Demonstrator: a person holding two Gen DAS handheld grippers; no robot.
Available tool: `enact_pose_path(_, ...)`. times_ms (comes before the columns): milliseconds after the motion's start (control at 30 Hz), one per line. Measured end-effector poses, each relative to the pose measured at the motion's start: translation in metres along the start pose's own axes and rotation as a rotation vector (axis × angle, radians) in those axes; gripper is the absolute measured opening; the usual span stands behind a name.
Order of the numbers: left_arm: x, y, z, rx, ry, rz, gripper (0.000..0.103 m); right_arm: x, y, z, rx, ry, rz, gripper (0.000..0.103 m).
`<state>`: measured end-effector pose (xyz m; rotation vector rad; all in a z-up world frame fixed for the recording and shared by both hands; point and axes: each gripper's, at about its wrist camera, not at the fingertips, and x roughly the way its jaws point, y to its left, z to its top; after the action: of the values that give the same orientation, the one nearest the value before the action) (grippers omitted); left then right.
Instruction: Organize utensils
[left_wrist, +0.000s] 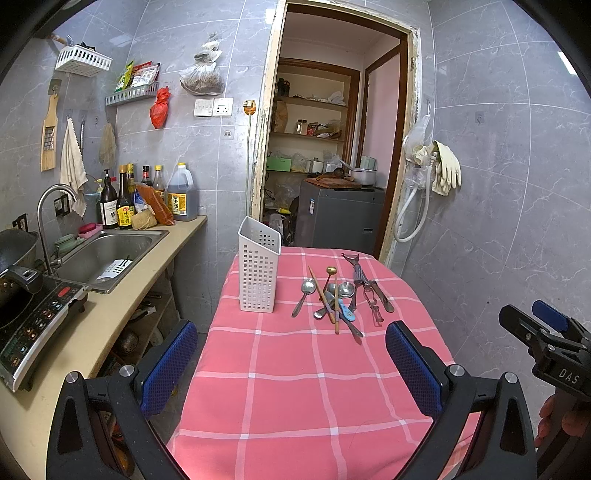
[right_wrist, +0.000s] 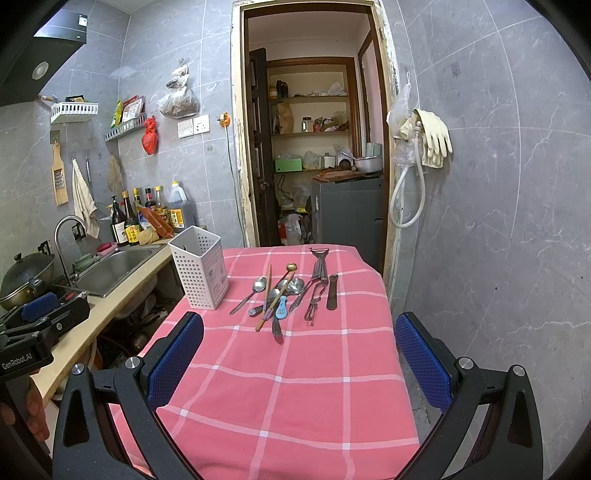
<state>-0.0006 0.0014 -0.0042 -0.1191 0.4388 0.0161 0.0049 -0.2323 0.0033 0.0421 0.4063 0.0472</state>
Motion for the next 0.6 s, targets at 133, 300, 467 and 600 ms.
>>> enact_pose_path(133, 0.0, 0.0001, 0.0002, 0.001, 0.0, 0.0, 0.102, 0.0007, 0.0002, 0.0001, 0.0, 0.0, 0.0, 0.102)
enact_pose_path(300, 0.0, 0.0002, -0.0003, 0.001, 0.0, 0.0, 0.102, 0.0014, 0.0006, 0.0002, 0.0, 0.001, 0.0, 0.102)
enact_pose_path(467, -0.0002, 0.0003, -0.0005, 0.001, 0.0, 0.0, 0.102, 0.0016, 0.0011, 0.0001, 0.0, 0.001, 0.0, 0.102)
enact_pose_path(600, 0.0, 0.0002, -0.0002, 0.001, 0.001, 0.0, 0.102, 0.0016, 0.0014, 0.0002, 0.001, 0.002, 0.0, 0.102)
